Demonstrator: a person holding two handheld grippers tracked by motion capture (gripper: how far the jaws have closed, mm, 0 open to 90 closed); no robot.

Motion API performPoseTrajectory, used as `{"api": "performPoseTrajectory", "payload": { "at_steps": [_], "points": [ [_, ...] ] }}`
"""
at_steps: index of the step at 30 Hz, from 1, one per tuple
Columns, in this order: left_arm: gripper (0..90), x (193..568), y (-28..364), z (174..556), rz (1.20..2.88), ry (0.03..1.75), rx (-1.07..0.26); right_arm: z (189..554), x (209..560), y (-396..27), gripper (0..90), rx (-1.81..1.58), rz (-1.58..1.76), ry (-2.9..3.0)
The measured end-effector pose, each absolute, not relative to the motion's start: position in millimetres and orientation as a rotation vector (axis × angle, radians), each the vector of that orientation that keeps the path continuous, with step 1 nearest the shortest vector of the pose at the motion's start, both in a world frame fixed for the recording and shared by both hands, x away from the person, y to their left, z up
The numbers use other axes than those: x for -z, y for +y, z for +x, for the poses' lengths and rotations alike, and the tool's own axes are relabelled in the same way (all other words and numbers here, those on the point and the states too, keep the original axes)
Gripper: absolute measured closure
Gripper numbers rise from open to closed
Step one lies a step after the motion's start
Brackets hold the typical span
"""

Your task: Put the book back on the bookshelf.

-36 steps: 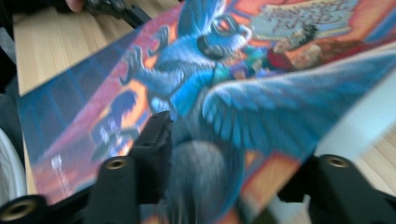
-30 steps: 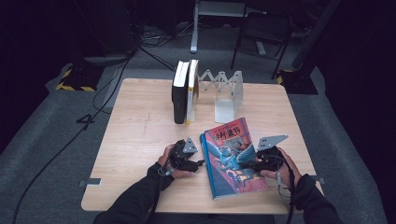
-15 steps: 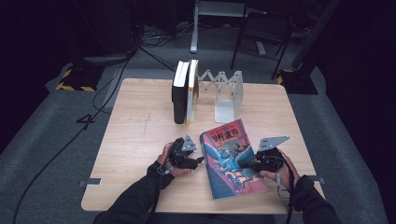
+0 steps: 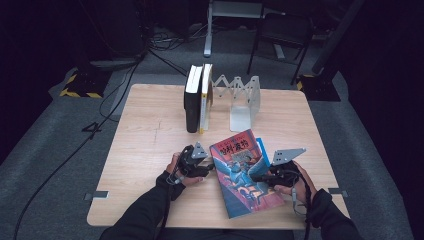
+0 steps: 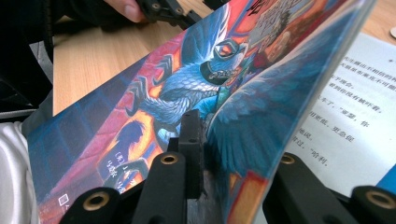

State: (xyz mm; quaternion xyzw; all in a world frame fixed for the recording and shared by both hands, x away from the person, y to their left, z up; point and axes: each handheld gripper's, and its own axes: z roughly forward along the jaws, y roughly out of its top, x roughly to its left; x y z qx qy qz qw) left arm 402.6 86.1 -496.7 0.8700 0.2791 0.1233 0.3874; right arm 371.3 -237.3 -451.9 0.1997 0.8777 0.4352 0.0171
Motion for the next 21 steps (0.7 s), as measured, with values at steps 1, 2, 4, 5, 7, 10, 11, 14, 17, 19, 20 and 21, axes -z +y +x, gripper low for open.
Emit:
{"api": "performPoseTrajectory", "payload": {
  "at_steps": [1,2,4,5,7,10,11,14,17,19,20,21],
  "points": [
    [48.9,496.9,86.5,403.3,2.208,0.711,-0.306,370.8,451.8,-237.1,75.5,-1.360,0.605,2.725],
    [48.9,496.5,87.3,404.0,2.198,0.710,-0.294,370.2,451.4,-237.1,75.5,-1.364,0.604,2.723],
    [48.9,495.0,88.7,405.7,2.177,0.719,-0.278,368.9,450.1,-237.6,75.5,-1.381,0.586,2.712],
    [49.5,493.4,89.7,406.9,2.164,0.720,-0.279,368.4,449.3,-238.2,75.5,-1.391,0.575,2.706],
    [55.4,491.0,90.7,407.8,2.147,0.720,-0.273,367.6,448.2,-238.6,75.6,-1.404,0.564,2.697],
    [60.7,479.3,97.9,416.5,2.047,0.714,-0.220,364.7,442.3,-239.6,76.1,-1.468,0.537,2.634],
    [63.7,475.0,98.5,418.6,2.035,0.696,-0.227,364.0,439.9,-239.3,76.3,-1.480,0.523,2.616],
    [67.3,460.5,99.5,424.4,1.994,0.658,-0.244,364.1,433.9,-238.2,77.5,-1.514,0.484,2.555],
    [73.9,452.9,100.4,428.1,1.989,0.632,-0.249,365.4,429.6,-238.2,77.6,-1.530,0.463,2.523],
    [78.0,443.2,100.0,429.8,1.968,0.592,-0.263,369.0,425.0,-236.3,75.4,-1.518,0.436,2.505],
    [79.9,443.2,100.0,429.8,1.968,0.592,-0.263,369.7,424.5,-235.8,72.2,-1.521,0.423,2.504],
    [79.9,439.1,98.5,429.5,1.966,0.573,-0.268,369.7,424.5,-235.8,72.2,-1.521,0.423,2.504]
  ]
}}
